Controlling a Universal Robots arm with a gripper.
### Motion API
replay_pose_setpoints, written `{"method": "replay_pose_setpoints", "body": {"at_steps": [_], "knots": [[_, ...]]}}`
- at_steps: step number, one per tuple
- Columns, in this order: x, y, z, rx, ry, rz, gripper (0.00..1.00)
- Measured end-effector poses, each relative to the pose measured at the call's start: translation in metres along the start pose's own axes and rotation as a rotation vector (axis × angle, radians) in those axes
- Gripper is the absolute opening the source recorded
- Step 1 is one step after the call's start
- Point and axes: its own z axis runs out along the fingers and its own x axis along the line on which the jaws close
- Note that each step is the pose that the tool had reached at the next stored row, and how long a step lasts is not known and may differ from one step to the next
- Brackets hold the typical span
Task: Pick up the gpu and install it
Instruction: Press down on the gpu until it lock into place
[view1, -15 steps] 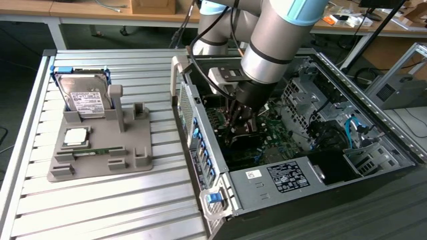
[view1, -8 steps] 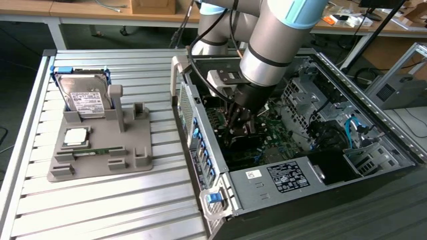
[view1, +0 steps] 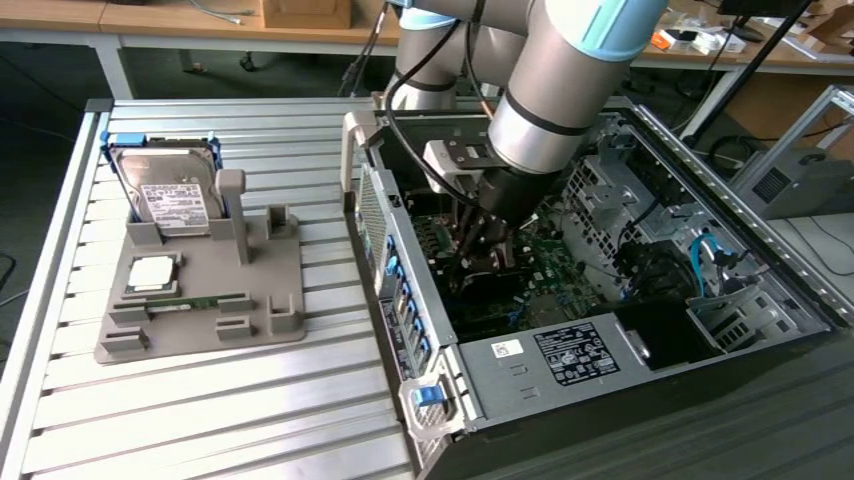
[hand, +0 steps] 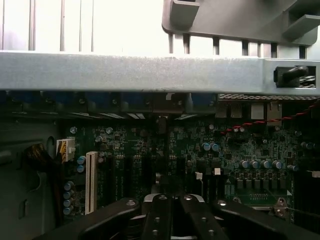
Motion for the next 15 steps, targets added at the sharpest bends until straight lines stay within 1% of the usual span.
{"method": "replay_pose_setpoints", "body": {"at_steps": [2,3,5,7,9,10,11,15], "knots": [[0.000,-0.0004,-0.0012,0.0007,-0.0011,0.000,0.11],[0.000,-0.0002,-0.0049,0.0016,-0.0020,0.000,0.11],[0.000,0.0007,-0.0149,0.0002,-0.0001,0.000,0.11],[0.000,0.0012,-0.0230,0.0003,-0.0003,0.000,0.11],[-0.001,-0.0012,-0.0260,0.0001,-0.0002,0.000,0.11],[0.000,-0.0040,-0.0262,-0.0005,-0.0004,0.000,0.11],[0.000,-0.0080,-0.0267,-0.0024,-0.0003,0.000,0.11],[0.000,-0.0250,-0.0281,-0.0124,-0.0005,0.000,0.11]]}}
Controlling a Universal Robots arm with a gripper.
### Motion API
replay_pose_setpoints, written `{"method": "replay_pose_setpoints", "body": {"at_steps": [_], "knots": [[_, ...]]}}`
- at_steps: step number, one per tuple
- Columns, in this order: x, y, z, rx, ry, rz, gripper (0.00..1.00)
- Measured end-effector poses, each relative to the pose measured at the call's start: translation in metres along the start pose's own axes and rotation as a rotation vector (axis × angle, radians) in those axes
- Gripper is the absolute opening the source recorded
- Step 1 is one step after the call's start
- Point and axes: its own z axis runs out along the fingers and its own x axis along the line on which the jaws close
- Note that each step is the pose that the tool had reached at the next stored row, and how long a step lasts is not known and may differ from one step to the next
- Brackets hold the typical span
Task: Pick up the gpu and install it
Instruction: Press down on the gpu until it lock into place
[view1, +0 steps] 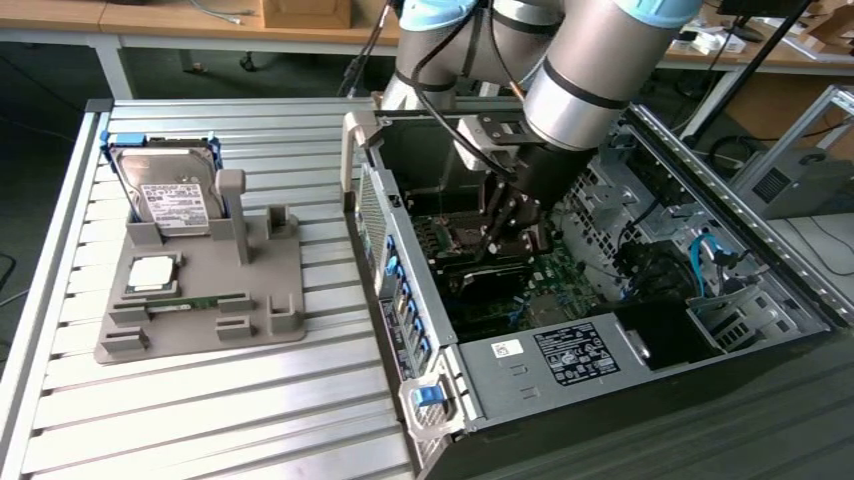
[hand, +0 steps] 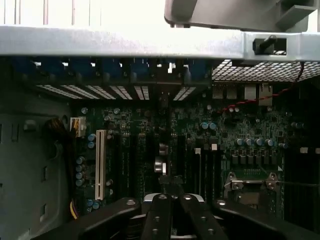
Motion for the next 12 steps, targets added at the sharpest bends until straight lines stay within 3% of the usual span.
{"method": "replay_pose_setpoints", "body": {"at_steps": [12], "knots": [[0.001,-0.0542,-0.0054,-0.0344,-0.0004,0.001,0.11]]}}
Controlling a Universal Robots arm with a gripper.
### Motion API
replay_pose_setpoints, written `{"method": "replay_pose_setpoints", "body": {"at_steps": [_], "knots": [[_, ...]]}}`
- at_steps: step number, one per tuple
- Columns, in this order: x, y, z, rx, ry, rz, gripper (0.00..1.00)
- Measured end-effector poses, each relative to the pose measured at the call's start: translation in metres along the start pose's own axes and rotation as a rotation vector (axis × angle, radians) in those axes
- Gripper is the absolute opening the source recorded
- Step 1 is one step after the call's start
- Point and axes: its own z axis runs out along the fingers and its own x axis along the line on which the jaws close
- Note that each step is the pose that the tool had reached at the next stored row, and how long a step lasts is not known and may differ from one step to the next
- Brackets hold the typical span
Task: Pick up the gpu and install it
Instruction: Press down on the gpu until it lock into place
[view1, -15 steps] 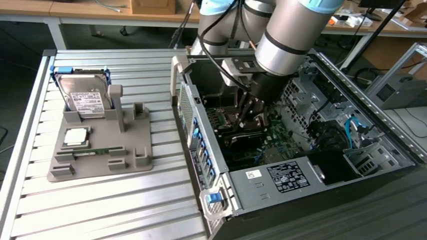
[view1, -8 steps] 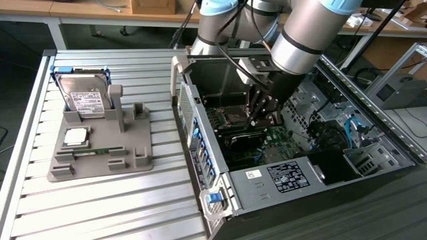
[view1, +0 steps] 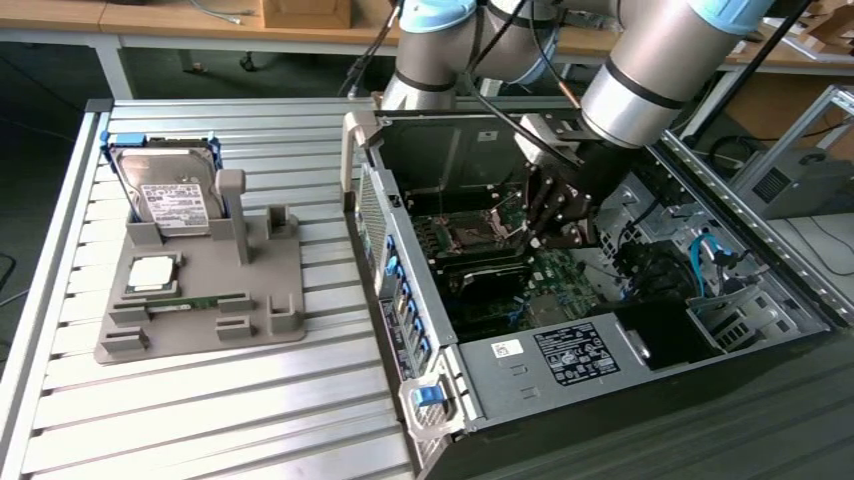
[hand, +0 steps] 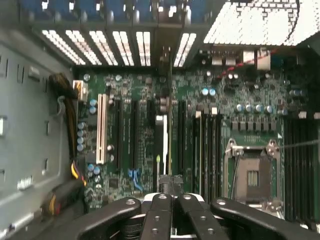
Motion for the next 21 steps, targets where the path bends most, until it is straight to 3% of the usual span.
{"method": "replay_pose_setpoints", "body": {"at_steps": [7,13,21], "knots": [[0.001,-0.0224,-0.0042,-0.0095,-0.0003,0.000,0.11],[0.001,-0.0307,-0.0125,-0.0106,-0.0013,0.000,0.11],[0.001,-0.0424,-0.0213,-0.0122,-0.0072,-0.001,0.11]]}}
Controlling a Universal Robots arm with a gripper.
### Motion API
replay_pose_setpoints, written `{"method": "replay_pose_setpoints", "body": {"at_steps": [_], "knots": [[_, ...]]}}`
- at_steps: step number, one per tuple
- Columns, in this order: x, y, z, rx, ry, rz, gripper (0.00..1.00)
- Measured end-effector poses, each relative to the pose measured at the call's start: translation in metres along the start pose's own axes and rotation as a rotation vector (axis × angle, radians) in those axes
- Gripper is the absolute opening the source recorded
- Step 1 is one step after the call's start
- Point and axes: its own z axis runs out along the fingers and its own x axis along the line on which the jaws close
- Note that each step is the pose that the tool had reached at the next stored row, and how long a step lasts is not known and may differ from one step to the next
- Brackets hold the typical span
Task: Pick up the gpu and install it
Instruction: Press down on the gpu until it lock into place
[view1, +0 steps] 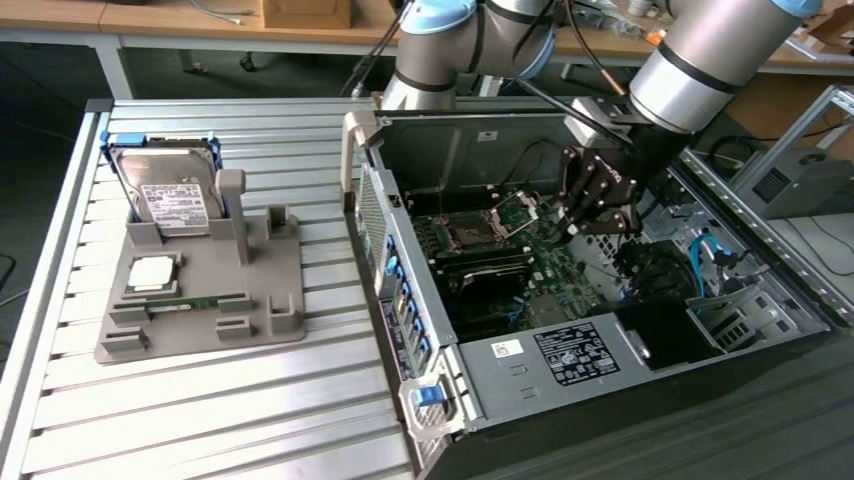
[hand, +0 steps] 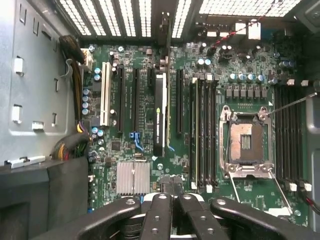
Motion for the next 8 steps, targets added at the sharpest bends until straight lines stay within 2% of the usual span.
{"method": "replay_pose_setpoints", "body": {"at_steps": [8], "knots": [[0.0000,-0.0006,-0.0001,-0.0002,-0.0001,0.000,0.11]]}}
